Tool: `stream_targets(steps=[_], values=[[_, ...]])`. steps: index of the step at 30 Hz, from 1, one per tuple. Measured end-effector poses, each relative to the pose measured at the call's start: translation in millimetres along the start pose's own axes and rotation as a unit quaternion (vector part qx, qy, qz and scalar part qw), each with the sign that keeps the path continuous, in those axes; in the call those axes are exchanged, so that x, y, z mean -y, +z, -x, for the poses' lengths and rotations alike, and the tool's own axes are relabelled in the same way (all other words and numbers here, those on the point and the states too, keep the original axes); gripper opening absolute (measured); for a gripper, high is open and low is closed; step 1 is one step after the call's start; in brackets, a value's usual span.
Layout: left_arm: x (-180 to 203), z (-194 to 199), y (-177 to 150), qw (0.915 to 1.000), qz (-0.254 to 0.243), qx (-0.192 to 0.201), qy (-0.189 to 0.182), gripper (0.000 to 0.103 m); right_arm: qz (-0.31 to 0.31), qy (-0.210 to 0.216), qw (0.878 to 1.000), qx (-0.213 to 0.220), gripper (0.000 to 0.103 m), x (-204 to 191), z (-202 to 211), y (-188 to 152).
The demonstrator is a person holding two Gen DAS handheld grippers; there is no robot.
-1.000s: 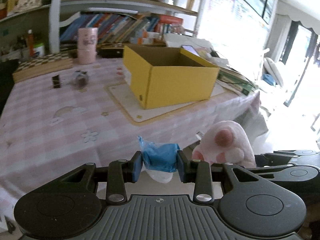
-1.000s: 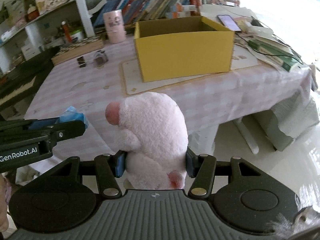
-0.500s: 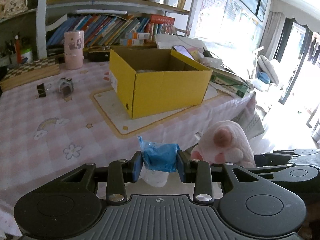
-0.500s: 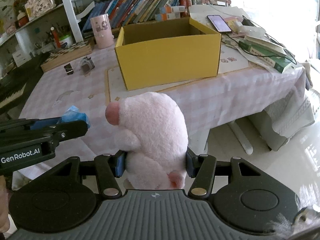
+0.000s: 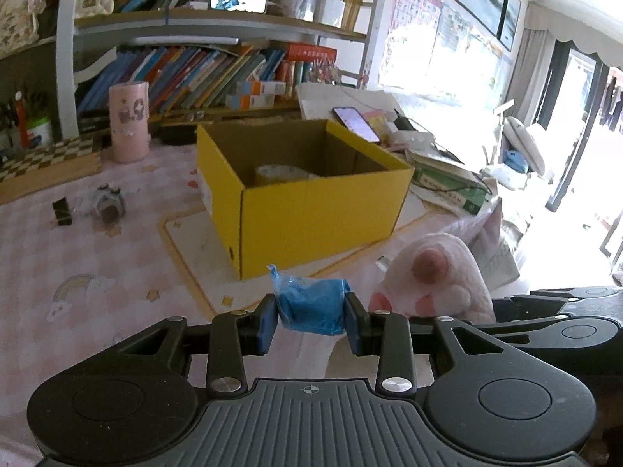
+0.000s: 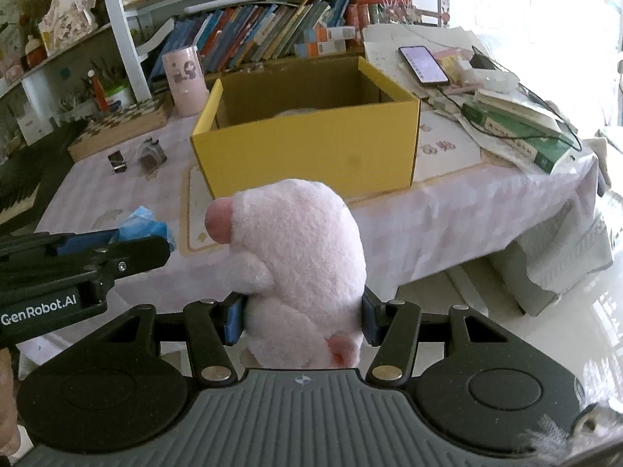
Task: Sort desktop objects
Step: 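Carry the blue object and pig plush with both tools to the yellow box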
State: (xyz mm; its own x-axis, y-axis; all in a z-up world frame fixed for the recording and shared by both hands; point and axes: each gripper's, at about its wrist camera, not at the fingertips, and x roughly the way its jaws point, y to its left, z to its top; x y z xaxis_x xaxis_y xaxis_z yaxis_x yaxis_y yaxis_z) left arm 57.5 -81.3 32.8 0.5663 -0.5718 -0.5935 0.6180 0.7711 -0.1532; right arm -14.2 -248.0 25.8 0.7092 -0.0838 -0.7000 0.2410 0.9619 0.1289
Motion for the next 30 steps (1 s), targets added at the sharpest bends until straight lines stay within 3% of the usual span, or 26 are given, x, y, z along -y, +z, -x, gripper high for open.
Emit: stream_targets(steps=[13, 21, 30], values=[[16.9, -30.6, 48.2, 0.9986, -0.002, 0.048, 0.02, 0.034, 0.012, 0.021, 0.998, 0.051, 0.053, 38.7, -5.9, 63.6], [28.0, -59.4, 79.3, 0.9957, -0.006, 0.078, 0.049, 0.034, 0.036, 0.038, 0.994, 0.092, 0.053, 66.5, -16.3, 112.0], [31.6, -96.5, 104.7, 0.9923, -0.002, 0.083, 0.093, 0.034, 0.064, 0.061, 0.99, 0.114, 0.053, 87.7, -41.1, 151.5]])
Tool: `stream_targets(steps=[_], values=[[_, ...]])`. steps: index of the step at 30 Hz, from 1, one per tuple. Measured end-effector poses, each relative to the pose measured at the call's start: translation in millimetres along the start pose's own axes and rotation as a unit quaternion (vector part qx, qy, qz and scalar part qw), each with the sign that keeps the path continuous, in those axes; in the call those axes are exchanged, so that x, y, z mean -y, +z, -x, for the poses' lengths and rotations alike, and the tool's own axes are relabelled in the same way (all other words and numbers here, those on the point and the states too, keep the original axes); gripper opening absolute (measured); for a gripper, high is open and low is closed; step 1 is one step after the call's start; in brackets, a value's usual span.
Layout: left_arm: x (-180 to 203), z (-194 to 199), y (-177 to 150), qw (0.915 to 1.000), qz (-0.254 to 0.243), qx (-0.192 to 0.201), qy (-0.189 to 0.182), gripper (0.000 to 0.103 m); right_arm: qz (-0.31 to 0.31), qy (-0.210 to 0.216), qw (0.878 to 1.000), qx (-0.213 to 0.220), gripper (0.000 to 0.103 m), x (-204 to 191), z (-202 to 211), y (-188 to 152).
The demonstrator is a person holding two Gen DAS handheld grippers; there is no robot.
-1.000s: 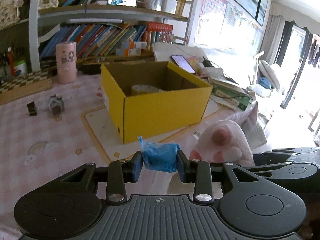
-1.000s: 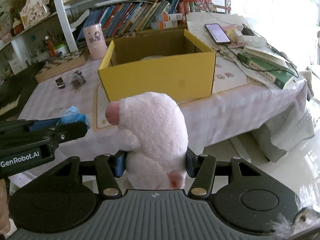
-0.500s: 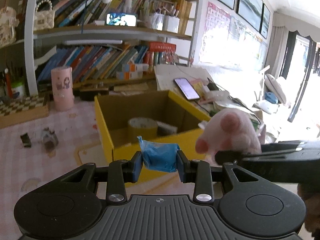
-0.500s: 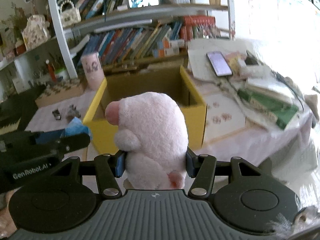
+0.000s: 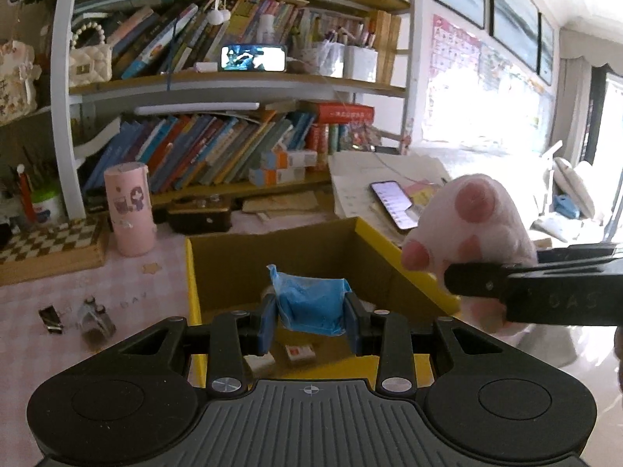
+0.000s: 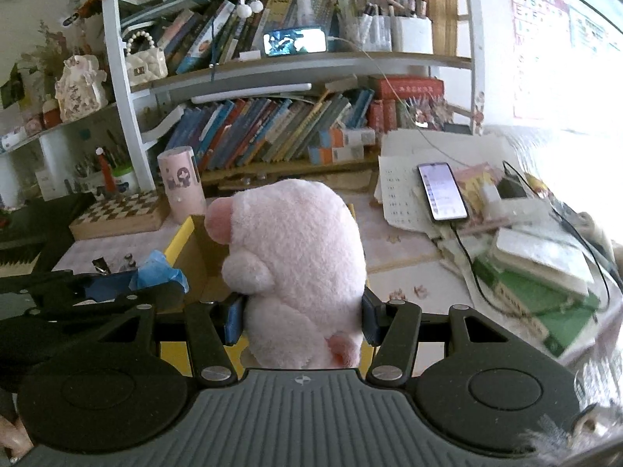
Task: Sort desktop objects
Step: 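Carry the blue object and pig plush with both tools to the yellow box, then lower both held items into the yellow box and open both tools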
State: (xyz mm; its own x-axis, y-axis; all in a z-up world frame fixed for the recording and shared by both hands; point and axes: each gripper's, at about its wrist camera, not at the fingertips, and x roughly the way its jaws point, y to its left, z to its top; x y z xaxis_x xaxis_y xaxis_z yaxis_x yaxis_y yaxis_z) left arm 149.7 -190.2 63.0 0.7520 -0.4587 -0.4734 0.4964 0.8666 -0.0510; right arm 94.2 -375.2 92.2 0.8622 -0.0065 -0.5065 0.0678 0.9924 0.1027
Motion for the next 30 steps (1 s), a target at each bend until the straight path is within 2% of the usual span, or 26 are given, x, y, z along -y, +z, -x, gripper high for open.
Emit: stream_targets(steps=[7, 16, 22, 30], values=[[-4.8, -32.8, 8.4, 0.999, 0.012, -0.015, 0.04, 0.034, 0.036, 0.026, 0.999, -0.002, 0.053, 8.4, -32.0, 20.3], [-4.2, -64.9, 4.0, 0.9965, -0.002, -0.049, 0.067, 0.034, 0.093, 0.053, 0.994, -0.025, 0.053, 3.4, -73.8, 25.8], [-6.9, -81.4, -2.7, 0.9941, -0.008, -0.077, 0.076, 0.034, 0.134, 0.069, 0.986, -0.067, 0.053, -2.5, -105.3, 20.0], [-5.6, -95.6, -11.7, 0.9905, -0.026, -0.108, 0.081, 0.035, 0.159, 0.082, 0.975, -0.136, 0.053, -6.3, -140.0, 6.3]])
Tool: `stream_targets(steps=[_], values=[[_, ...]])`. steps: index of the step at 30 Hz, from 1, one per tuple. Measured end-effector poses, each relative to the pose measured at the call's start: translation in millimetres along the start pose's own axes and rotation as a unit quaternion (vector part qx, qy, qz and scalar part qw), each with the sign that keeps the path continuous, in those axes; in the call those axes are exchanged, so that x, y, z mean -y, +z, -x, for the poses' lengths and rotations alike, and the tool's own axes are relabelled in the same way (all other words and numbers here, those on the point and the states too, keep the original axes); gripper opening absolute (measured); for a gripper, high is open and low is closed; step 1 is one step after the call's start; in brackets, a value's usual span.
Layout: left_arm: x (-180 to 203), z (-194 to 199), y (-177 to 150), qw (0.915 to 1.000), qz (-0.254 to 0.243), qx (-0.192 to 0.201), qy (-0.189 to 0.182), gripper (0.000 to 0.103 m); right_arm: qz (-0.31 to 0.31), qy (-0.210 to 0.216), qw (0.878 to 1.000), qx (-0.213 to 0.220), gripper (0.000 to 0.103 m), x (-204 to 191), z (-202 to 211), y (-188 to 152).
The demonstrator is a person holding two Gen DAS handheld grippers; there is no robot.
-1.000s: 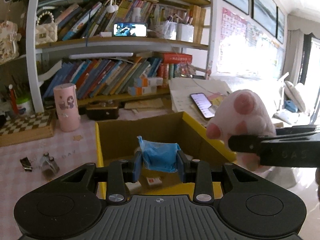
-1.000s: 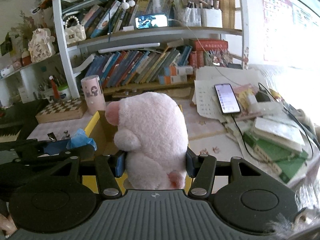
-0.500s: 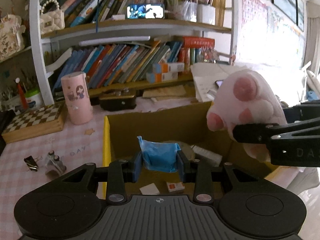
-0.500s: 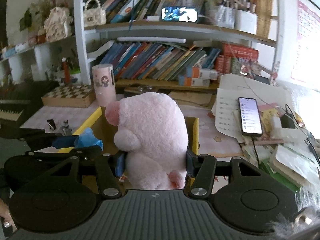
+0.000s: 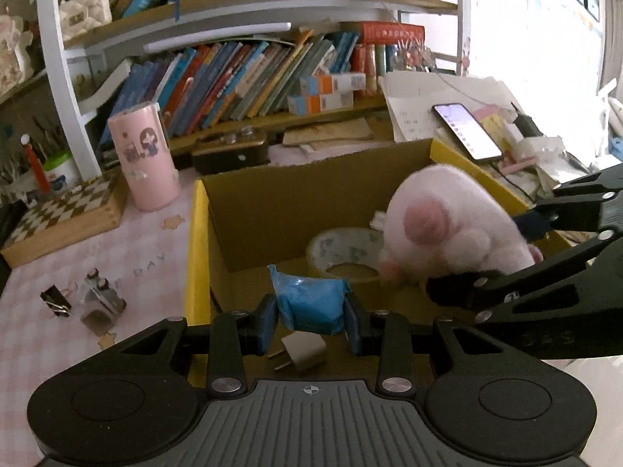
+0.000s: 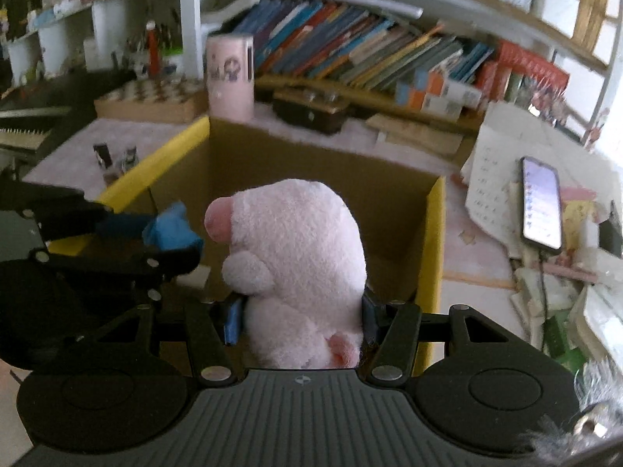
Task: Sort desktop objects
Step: 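Lower both held items into the yellow box and open both tools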
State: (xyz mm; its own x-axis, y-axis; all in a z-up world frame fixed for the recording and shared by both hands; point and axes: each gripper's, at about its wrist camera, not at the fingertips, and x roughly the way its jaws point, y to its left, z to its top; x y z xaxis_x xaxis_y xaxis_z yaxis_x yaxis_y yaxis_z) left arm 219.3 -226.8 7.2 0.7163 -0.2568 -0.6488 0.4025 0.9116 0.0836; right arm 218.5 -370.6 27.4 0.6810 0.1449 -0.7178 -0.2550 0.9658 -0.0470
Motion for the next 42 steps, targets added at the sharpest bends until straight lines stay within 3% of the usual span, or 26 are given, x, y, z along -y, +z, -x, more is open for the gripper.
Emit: stream_targets(steps=[4, 11, 13, 17, 29, 36, 42], values=[[0.3, 0.3, 0.0, 1.0, -0.005, 0.0, -0.002, 0.035, -0.006, 0.005, 1.0, -0.023, 0.054, 2.1, -8.1, -3.1], [-0.3, 4.3, -2.3, 1.0, -0.005, 0.003, -0.004, 0.038, -0.013, 0.001, 1.0, -0.023, 0.057, 2.9, -8.0, -2.7], [-1.0, 8.0, -2.8, 1.0, -0.004, 0.007, 0.001, 0.043, -0.021, 0.003, 1.0, -0.021, 0.057, 4.2, -6.4, -3.5], [-5.8, 22.3, -4.1, 0.999, 0.011, 0.036, 0.024, 0.065, -0.04, -0.003, 0.999, -0.009, 0.063, 5.9, 3.2, -6.1], [-9.7, 77.8, -12.0, 0.9944, 0.033, 0.099, 0.016, 0.086, -0.09, -0.055, 0.991, 0.087, 0.072, -2.1, 62.5, -16.0], [-22.7, 101.5, -30.5, 0.9936, 0.048, 0.101, 0.017, 0.087, -0.137, -0.08, 0.981, 0.109, 0.074, -10.3, 90.4, -36.3], [-39.6, 113.4, -52.3, 0.9941, 0.063, 0.085, 0.02, 0.087, -0.166, -0.097, 0.976, 0.099, 0.075, -27.4, 101.6, -58.0]])
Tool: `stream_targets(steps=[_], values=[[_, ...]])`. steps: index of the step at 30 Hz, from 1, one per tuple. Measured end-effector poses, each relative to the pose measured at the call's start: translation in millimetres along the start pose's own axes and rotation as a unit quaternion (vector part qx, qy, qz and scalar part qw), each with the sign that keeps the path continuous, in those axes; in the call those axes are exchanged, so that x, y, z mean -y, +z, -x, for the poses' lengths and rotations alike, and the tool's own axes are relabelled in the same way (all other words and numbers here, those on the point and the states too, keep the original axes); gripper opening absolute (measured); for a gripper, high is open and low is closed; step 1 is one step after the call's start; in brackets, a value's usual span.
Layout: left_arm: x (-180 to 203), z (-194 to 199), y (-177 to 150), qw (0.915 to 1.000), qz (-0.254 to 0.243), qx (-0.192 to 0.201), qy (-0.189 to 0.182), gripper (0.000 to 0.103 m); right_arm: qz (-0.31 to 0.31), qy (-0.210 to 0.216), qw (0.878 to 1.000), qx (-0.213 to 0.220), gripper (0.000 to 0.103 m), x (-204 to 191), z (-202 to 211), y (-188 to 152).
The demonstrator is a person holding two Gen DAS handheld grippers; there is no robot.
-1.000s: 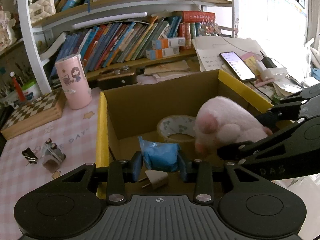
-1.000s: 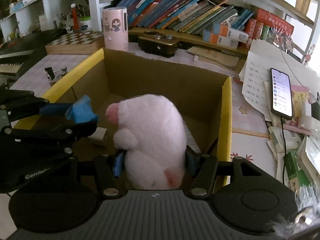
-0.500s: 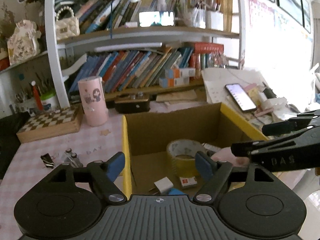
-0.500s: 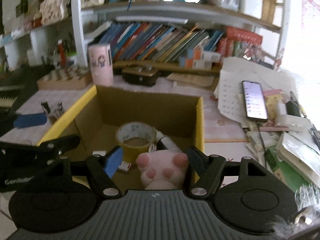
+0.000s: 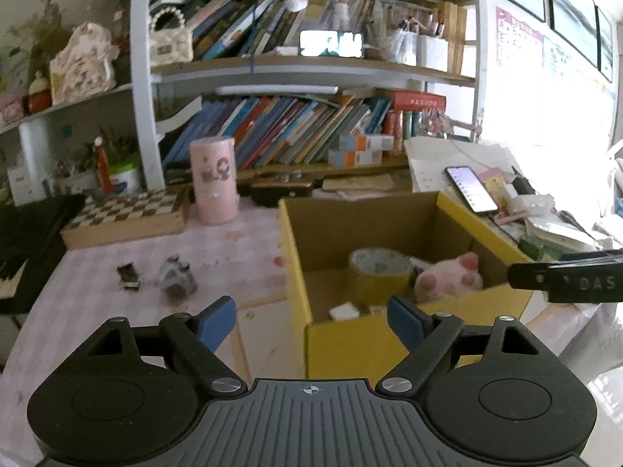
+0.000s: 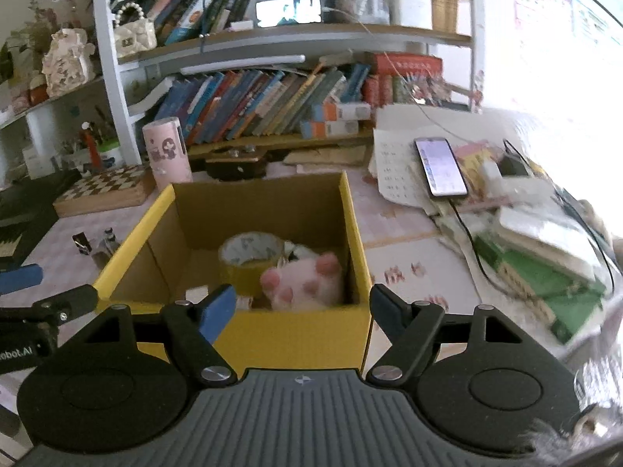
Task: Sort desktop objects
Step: 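Lower both held items into the yellow box and open both tools, then withdraw both tools from the box toward the binder clip and toy car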
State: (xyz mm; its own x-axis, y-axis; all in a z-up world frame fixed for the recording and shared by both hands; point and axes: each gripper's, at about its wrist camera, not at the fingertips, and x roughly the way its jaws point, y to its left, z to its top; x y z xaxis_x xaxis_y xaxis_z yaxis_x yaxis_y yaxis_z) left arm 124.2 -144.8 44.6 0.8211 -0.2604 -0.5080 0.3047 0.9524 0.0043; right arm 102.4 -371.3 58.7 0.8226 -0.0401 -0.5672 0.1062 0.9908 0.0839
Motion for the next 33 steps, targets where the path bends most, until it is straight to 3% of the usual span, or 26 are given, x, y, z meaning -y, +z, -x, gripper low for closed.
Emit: stream_targets(steps=[13, 33], values=[[-40.7, 34.2, -44.9, 0.999, 0.005, -0.044, 0.004, 0.088, -0.023, -0.015, 0.998, -0.05, 0.075, -47.3, 27.4, -63.5], [-100.2, 88.5, -93.9, 0.9966, 0.001, -0.077, 0.029, 0.088, -0.023, 0.011, 0.997, -0.071, 0.075, -140.8, 58.4, -121.0]])
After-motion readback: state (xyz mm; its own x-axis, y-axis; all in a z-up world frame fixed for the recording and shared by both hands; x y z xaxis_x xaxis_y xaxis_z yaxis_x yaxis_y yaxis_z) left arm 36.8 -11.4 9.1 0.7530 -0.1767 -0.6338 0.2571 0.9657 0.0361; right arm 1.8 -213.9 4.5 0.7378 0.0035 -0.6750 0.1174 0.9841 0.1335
